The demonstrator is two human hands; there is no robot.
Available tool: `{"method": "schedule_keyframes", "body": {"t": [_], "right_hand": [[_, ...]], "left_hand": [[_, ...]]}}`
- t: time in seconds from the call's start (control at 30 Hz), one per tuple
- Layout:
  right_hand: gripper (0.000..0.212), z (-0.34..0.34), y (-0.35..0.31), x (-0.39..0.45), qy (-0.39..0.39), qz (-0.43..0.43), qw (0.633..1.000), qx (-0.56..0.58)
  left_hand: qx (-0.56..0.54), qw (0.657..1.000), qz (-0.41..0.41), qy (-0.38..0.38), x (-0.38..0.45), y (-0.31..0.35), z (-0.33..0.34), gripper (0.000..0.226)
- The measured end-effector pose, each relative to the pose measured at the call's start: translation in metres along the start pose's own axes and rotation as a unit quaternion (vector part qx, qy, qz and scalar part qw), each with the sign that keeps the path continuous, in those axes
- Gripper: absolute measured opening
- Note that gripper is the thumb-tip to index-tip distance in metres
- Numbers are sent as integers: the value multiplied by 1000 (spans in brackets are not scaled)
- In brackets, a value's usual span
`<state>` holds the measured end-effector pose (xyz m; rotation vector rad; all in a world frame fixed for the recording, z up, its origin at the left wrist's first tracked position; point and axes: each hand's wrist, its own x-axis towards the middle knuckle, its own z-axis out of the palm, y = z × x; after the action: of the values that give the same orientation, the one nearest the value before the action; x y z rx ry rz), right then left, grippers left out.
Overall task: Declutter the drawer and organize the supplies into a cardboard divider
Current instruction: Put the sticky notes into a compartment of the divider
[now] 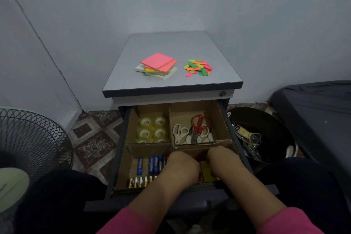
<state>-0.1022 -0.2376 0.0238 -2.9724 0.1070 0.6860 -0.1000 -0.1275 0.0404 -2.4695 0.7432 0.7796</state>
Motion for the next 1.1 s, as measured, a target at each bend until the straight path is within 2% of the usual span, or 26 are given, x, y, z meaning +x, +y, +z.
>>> {"method": "schedule_keyframes", "body": {"t": [0.07,0.2,0.33,0.43,0.53,0.67,0.77,0.8,0.93,1.1], "right_hand": [[25,2,1,1,18,1,1000,3],[32,2,0,14,-45,2,999,-21],[32,5,2,15,-30,-4,999,-23],[32,0,0,14,-21,-4,1000,-5],[30,-10,-1,12,-36,-12,999,17],[17,-32,0,2,21,-37,997,67],[16,-62,-2,-9,19,-63,992,109],[14,-71,-3,-11,40,-80,985,144],[11,-99,-14,-11,133,-117,932,316],[12,-140,-47,14,270,-158,858,407]], "left_hand": [[-2,1000,2,-2,1,0,1,32],[-9,1000,3,-1,0,-1,2,33],[-21,1000,6,14,-2,-1,3,32],[-76,994,16,71,-7,-4,4,37],[-172,972,32,157,-11,-10,9,35],[-364,889,46,273,-18,-24,9,31],[-466,819,24,333,-26,-42,-5,24],[-498,794,15,349,-27,-50,-11,22],[-595,671,-27,441,-32,-83,-35,18],[-611,538,-123,567,-16,-139,-62,17]]}}
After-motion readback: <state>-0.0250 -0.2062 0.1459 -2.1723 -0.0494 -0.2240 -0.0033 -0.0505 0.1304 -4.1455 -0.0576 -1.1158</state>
